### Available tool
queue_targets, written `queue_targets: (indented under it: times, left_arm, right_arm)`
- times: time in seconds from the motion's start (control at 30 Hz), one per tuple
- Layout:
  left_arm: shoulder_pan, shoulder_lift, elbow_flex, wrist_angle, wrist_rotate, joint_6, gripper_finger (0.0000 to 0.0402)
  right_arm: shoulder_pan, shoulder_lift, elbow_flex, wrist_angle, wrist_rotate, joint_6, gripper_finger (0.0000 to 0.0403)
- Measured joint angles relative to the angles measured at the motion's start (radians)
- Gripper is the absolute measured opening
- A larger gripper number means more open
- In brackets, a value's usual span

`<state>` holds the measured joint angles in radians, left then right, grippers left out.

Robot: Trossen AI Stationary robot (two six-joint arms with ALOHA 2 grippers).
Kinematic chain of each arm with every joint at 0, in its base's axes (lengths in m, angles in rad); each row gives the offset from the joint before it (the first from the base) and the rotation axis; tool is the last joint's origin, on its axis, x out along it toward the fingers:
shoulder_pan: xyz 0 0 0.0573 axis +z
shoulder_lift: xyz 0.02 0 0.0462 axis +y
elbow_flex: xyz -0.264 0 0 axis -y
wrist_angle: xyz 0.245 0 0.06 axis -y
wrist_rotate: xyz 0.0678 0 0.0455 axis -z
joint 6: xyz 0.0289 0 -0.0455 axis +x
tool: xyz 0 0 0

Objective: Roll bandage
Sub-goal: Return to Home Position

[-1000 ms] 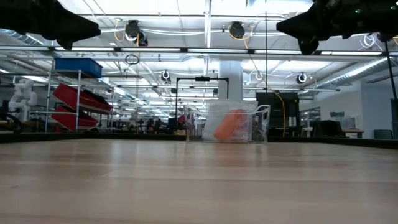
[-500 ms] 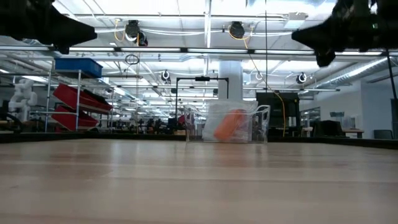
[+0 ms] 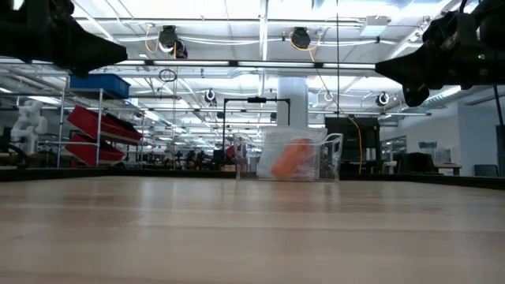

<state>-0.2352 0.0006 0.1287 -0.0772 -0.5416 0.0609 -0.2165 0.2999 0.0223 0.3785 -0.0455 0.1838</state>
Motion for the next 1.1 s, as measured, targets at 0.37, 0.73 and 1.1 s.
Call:
queue_targets:
  times: [0.37, 0.73, 1.1]
  left_arm:
    - [0.0, 0.0, 0.021, -0.018, 0.006, -0.005, 0.0118]
    - [0.001, 0.0, -0.039, 0.054, -0.031, -0.037, 0.0118]
    - [0.102, 0.0, -0.095, 0.081, 0.069, -0.107, 0.0118]
  right_arm:
    - [-0.079, -0.216, 0.0, -0.17, -0.116, 0.023, 0.0]
    - [-0.069, -0.277, 0.0, -0.279, -0.091, 0.074, 0.0]
    - [-0.07, -0.277, 0.0, -0.288, -0.086, 0.057, 0.0]
